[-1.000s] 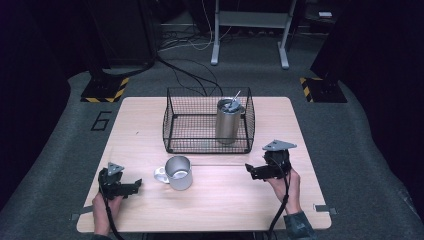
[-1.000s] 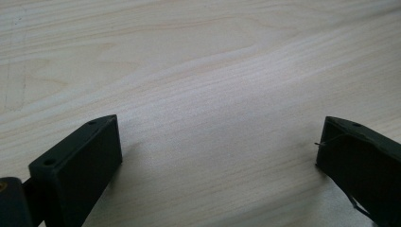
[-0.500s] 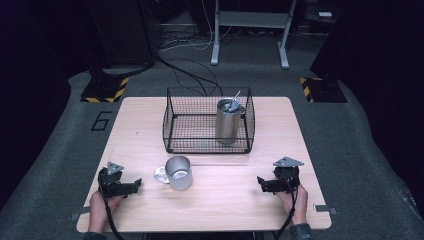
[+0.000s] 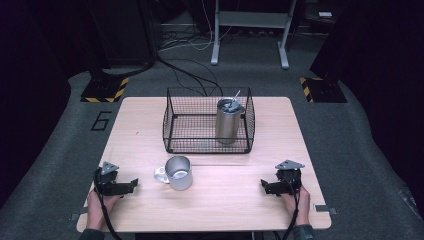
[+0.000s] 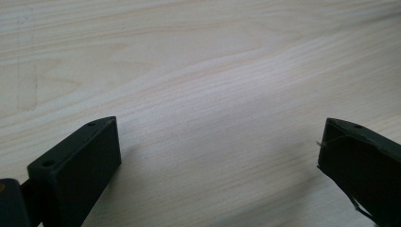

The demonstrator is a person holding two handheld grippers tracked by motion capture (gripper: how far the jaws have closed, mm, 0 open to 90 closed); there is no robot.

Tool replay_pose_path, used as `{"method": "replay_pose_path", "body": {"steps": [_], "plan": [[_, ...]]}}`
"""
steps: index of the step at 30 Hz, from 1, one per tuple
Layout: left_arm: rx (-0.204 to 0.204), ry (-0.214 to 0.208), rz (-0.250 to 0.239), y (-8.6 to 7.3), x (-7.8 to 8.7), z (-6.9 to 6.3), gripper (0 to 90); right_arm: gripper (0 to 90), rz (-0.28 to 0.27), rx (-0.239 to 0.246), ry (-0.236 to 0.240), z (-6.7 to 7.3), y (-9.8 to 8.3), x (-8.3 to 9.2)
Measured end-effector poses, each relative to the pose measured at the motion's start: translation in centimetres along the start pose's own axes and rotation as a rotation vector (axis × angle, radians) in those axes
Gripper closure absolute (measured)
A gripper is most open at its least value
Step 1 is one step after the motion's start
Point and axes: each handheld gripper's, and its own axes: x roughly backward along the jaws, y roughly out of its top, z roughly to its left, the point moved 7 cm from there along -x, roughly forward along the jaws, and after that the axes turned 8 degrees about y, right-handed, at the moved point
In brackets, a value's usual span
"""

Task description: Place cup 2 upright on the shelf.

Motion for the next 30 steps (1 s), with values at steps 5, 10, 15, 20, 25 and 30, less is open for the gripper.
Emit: {"method": "replay_pose_path", "body": {"steps": [5, 10, 15, 20, 25, 30], "plan": [[-0.001, -0.055, -0.071, 1.4, 1.4, -0.7, 0.0, 0.0, -0.006, 0.016, 0.021, 0.1, 0.0, 0.0], [-0.015, -0.123, -0.141, 3.4, 3.4, -1.9, 0.0, 0.0, -0.006, 0.01, 0.026, 0.1, -0.1, 0.0], [-0.031, -0.192, -0.189, 5.2, 5.1, -3.6, 0.0, 0.0, -0.007, -0.007, 0.016, 0.0, -0.1, 0.0], [-0.076, -0.234, -0.214, 6.7, 5.9, -5.5, 0.0, 0.0, -0.014, -0.005, 0.012, -0.1, -0.1, 0.0], [-0.134, -0.299, -0.231, 8.0, 6.3, -7.7, 0.0, 0.0, -0.014, -0.007, 0.011, -0.1, -0.1, 0.0], [-0.161, -0.332, -0.233, 8.6, 6.2, -9.5, 0.0, 0.0, -0.01, -0.008, 0.011, -0.1, -0.1, 0.0]]}}
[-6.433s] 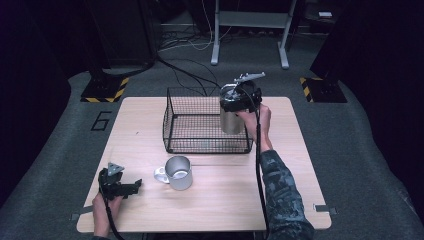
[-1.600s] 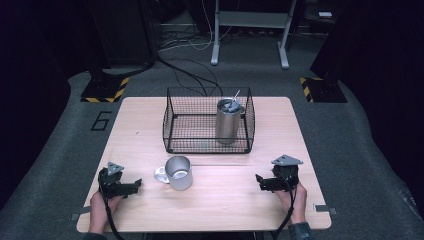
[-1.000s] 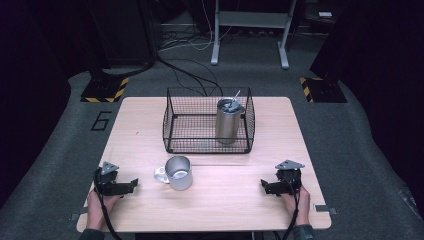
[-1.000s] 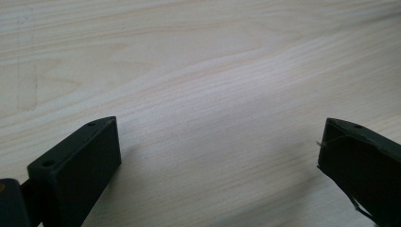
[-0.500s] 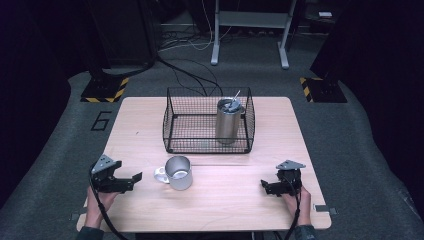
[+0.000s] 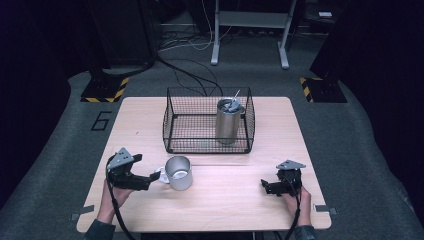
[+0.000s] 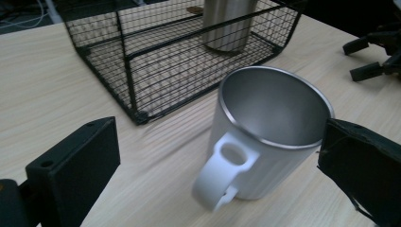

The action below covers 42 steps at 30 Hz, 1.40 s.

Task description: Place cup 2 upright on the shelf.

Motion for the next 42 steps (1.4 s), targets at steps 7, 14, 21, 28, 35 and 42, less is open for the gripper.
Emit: {"method": "replay_pose_path", "body": {"steps": [7, 14, 21, 28, 35, 42], "plan": [[-0.051, -0.05, 0.021, 0.7, -1.7, -2.0, 0.0, 0.0, 0.0, 0.0, 0.0, 0.0, 0.0, 0.0], [-0.051, -0.081, 0.027, 0.9, -3.0, -3.0, 0.0, 0.0, 0.0, 0.004, 0.002, 0.0, 0.0, 0.0], [-0.09, -0.093, 0.045, 1.1, -4.0, -3.9, 0.0, 0.0, 0.0, 0.008, 0.005, 0.0, 0.0, 0.0], [-0.084, -0.09, 0.044, 0.9, -4.5, -4.2, 0.0, 0.0, 0.0, 0.01, 0.005, 0.0, 0.0, 0.0], [-0.08, -0.1, 0.057, 0.6, -5.1, -4.6, 0.1, 0.0, 0.0, 0.009, 0.005, 0.0, 0.0, 0.0], [-0.072, -0.103, 0.066, 0.2, -5.8, -5.0, 0.2, 0.0, 0.0, 0.008, 0.004, 0.0, 0.0, 0.0]]}}
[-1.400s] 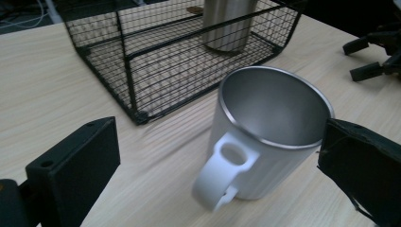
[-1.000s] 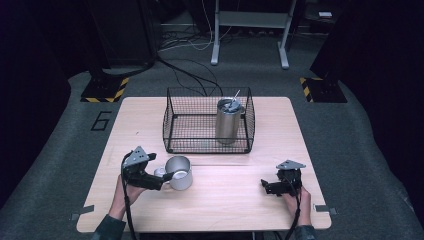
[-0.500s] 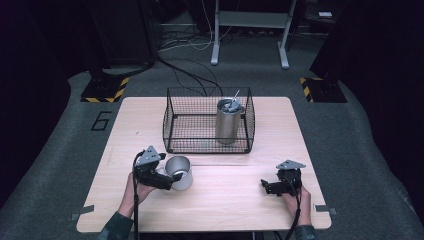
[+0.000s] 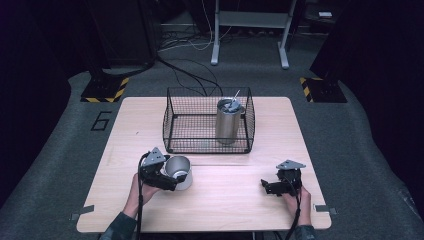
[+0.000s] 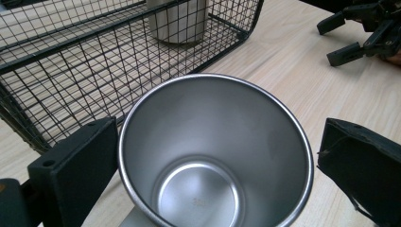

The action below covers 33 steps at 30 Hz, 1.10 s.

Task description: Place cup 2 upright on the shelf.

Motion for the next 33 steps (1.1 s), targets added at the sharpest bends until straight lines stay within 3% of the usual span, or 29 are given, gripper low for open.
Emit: {"method": "replay_pose_path", "body": {"steps": [23, 33], "plan": [[-0.011, 0.05, 0.025, -0.35, -0.85, -0.17, 5.4, 0.0, -0.007, -0.004, -0.007, -0.09, 0.01, 0.01], [-0.021, 0.035, 0.022, -0.34, -0.85, -0.11, 5.8, 0.0, 0.001, -0.004, 0.0, -0.03, 0.03, -0.03]]}}
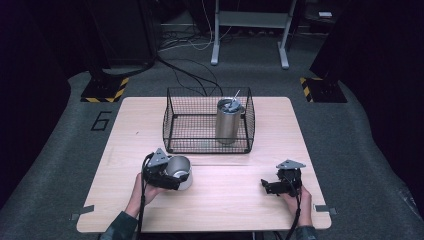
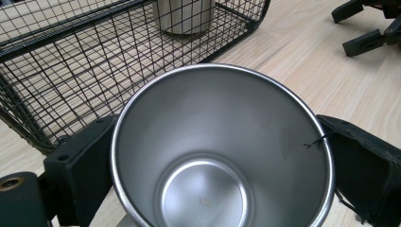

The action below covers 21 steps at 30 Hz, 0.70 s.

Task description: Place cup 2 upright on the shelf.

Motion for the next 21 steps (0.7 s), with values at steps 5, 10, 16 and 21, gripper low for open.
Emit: {"method": "replay_pose_path", "body": {"steps": [5, 10, 16, 21], "plan": [[-0.005, -0.007, 0.0, 0.01, 0.05, 0.07, 5.9, 0.0, 0.001, 0.004, 0.001, -0.07, -0.06, 0.08], [-0.012, -0.017, 0.006, 0.0, 0.2, 0.02, 6.0, 0.0, 0.004, 0.018, 0.025, -0.08, -0.22, 0.23], [-0.013, -0.022, -0.005, 0.33, 0.46, -0.18, 6.0, 0.0, 0.004, 0.017, 0.024, -0.09, -0.21, 0.23], [-0.022, -0.023, -0.022, 0.91, 0.94, -0.33, 6.0, 0.0, 0.004, 0.014, 0.024, -0.06, -0.22, 0.23]]}}
